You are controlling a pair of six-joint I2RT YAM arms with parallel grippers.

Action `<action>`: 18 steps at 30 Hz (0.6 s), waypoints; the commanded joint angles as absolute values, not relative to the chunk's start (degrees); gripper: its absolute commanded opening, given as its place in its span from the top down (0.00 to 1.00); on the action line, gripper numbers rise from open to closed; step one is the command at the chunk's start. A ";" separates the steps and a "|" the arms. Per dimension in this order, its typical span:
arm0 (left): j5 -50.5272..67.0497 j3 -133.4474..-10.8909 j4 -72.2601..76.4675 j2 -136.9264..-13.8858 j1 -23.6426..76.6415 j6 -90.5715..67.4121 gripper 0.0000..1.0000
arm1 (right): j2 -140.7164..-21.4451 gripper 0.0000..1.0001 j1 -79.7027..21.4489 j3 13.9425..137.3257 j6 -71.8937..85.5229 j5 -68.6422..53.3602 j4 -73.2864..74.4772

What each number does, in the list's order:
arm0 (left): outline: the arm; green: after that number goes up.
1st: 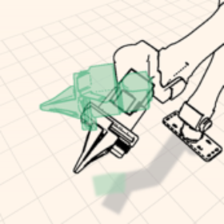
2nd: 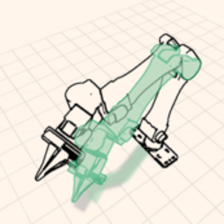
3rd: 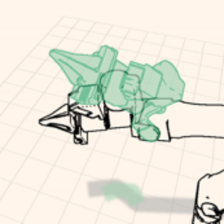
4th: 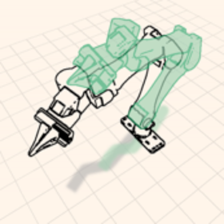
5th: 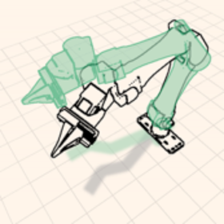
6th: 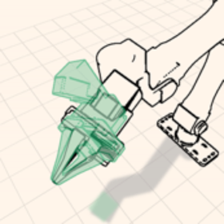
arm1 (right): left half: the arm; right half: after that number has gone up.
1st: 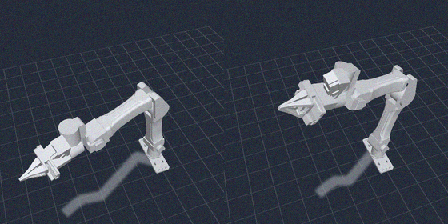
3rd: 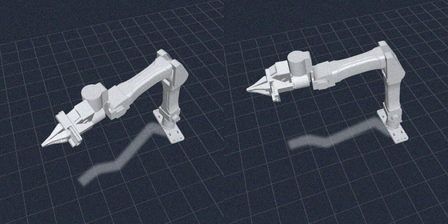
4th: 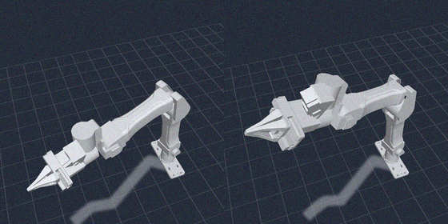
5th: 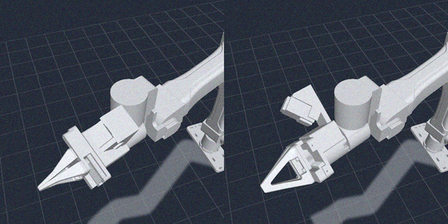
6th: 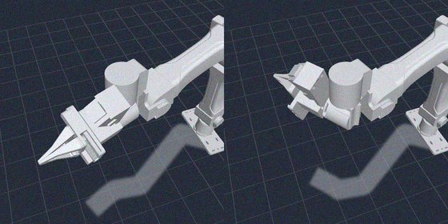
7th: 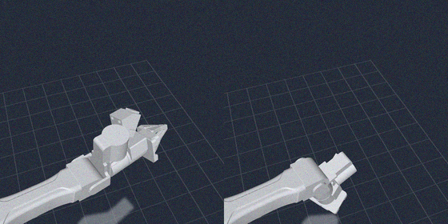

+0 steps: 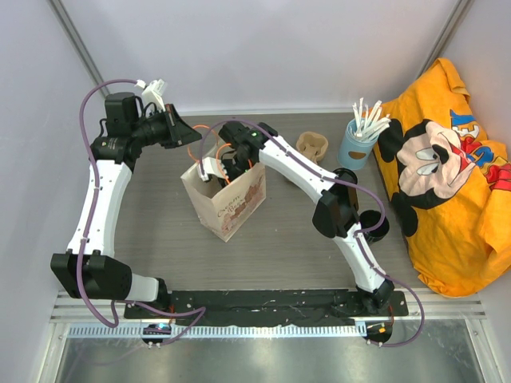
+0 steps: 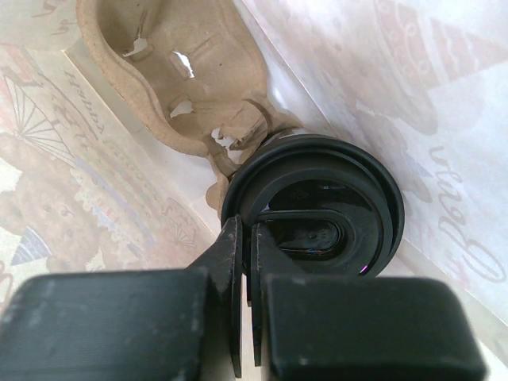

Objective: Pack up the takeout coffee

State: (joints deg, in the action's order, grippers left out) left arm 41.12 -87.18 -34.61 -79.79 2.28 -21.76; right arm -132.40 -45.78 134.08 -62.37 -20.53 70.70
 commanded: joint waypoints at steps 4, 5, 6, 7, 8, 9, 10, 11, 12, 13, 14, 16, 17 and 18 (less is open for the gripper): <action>41.05 -89.30 -34.54 -79.72 2.29 -20.48 0.92 | -132.10 0.99 -45.00 133.24 -61.35 -20.48 71.63; 41.13 -89.30 -34.45 -79.72 2.29 -20.48 0.92 | -132.01 0.99 -45.00 133.24 -61.35 -20.57 71.63; 41.13 -89.38 -34.45 -79.72 2.29 -20.48 0.92 | -132.10 0.99 -45.00 133.24 -61.35 -20.57 71.63; 41.13 -89.38 -34.54 -79.63 2.29 -20.57 0.92 | -132.10 0.99 -45.09 133.24 -61.26 -20.57 71.63; 41.05 -89.30 -34.72 -79.63 2.29 -20.48 0.92 | -132.19 0.99 -45.00 133.42 -61.35 -20.65 71.63; 41.04 -89.38 -34.72 -79.54 2.29 -20.39 0.92 | -132.10 0.99 -45.00 133.50 -61.35 -20.65 71.63; 41.04 -89.30 -34.80 -79.45 2.29 -20.39 0.92 | -132.10 0.99 -45.00 133.42 -61.35 -20.65 71.54; 41.04 -89.30 -34.80 -79.45 2.20 -20.39 0.92 | -132.10 0.99 -45.00 133.59 -61.26 -20.74 71.54; 41.04 -89.30 -34.80 -79.45 2.20 -20.30 0.92 | -132.01 0.99 -45.00 133.59 -61.26 -20.83 71.54; 40.96 -89.30 -34.80 -79.28 2.28 -20.39 0.92 | -132.10 0.99 -45.00 133.59 -61.17 -20.83 71.54; 41.04 -89.30 -34.80 -79.36 2.20 -20.48 0.92 | -131.93 0.99 -45.00 133.59 -61.26 -20.83 71.54; 41.04 -89.38 -34.80 -79.37 2.20 -20.39 0.92 | -131.92 0.99 -45.00 133.59 -61.26 -20.74 71.54; 41.04 -89.30 -34.72 -79.37 2.20 -20.48 0.92 | -131.92 0.99 -45.00 133.59 -61.26 -20.66 71.54; 41.04 -89.38 -34.63 -79.37 2.20 -20.57 0.92 | -131.92 0.99 -45.00 133.59 -61.26 -20.74 71.72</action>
State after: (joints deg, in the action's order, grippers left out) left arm 41.12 -87.20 -34.63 -79.79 2.28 -21.54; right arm -132.40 -45.58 134.02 -62.15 -20.95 70.52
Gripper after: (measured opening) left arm 0.079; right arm 0.041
